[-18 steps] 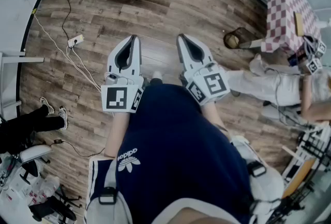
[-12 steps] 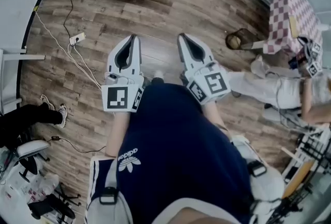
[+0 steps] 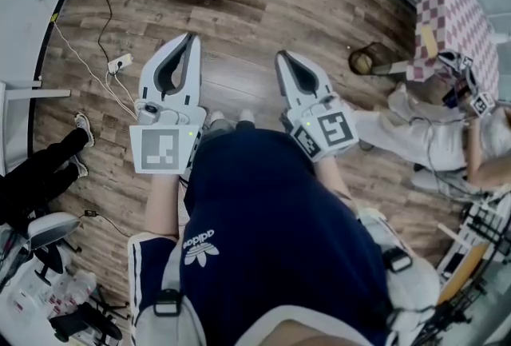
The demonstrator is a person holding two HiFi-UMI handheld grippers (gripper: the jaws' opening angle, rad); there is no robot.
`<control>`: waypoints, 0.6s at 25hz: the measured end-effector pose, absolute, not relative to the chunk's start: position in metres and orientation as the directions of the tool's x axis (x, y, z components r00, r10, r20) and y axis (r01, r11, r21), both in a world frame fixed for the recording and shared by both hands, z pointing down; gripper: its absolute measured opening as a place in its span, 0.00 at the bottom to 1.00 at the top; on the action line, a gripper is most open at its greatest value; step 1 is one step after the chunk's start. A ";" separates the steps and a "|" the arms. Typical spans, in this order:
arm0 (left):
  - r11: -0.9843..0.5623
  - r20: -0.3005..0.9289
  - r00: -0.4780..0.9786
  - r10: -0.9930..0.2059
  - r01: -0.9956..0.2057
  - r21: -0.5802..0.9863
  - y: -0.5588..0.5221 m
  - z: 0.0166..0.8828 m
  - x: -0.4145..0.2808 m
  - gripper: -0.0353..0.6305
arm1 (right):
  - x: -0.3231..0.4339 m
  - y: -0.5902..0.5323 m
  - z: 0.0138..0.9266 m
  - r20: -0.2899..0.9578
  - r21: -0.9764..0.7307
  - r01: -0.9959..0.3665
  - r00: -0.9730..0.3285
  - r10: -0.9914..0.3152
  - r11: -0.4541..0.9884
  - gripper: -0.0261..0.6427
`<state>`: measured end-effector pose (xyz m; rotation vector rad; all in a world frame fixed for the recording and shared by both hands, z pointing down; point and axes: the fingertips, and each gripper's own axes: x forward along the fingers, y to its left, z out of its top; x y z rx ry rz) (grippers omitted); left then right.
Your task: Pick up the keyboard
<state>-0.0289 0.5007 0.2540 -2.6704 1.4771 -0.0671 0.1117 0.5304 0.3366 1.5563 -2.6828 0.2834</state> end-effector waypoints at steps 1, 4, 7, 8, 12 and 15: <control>-0.526 -0.013 0.530 -0.848 -0.844 -0.106 0.497 0.249 -0.028 0.06 | 0.113 0.530 0.335 0.108 -0.140 -0.863 -0.501 -0.859 0.486 0.04; -0.524 -0.033 0.528 -0.849 -0.848 -0.078 0.492 0.252 -0.017 0.06 | 0.117 0.530 0.328 0.083 -0.141 -0.857 -0.509 -0.857 0.496 0.04; -0.535 0.006 0.535 -0.845 -0.844 -0.033 0.494 0.271 -0.001 0.06 | 0.122 0.526 0.326 0.076 -0.145 -0.857 -0.508 -0.858 0.495 0.04; -0.537 0.019 0.537 -0.844 -0.843 -0.020 0.494 0.277 0.005 0.06 | 0.126 0.525 0.327 0.079 -0.148 -0.858 -0.506 -0.859 0.492 0.04; -0.532 0.067 0.531 -0.845 -0.847 0.004 0.493 0.298 0.013 0.06 | 0.134 0.520 0.334 0.101 -0.159 -0.863 -0.498 -0.861 0.480 0.04; -0.517 0.096 0.516 -0.851 -0.856 0.023 0.484 0.310 0.006 0.06 | 0.132 0.509 0.340 0.118 -0.165 -0.865 -0.493 -0.862 0.473 0.04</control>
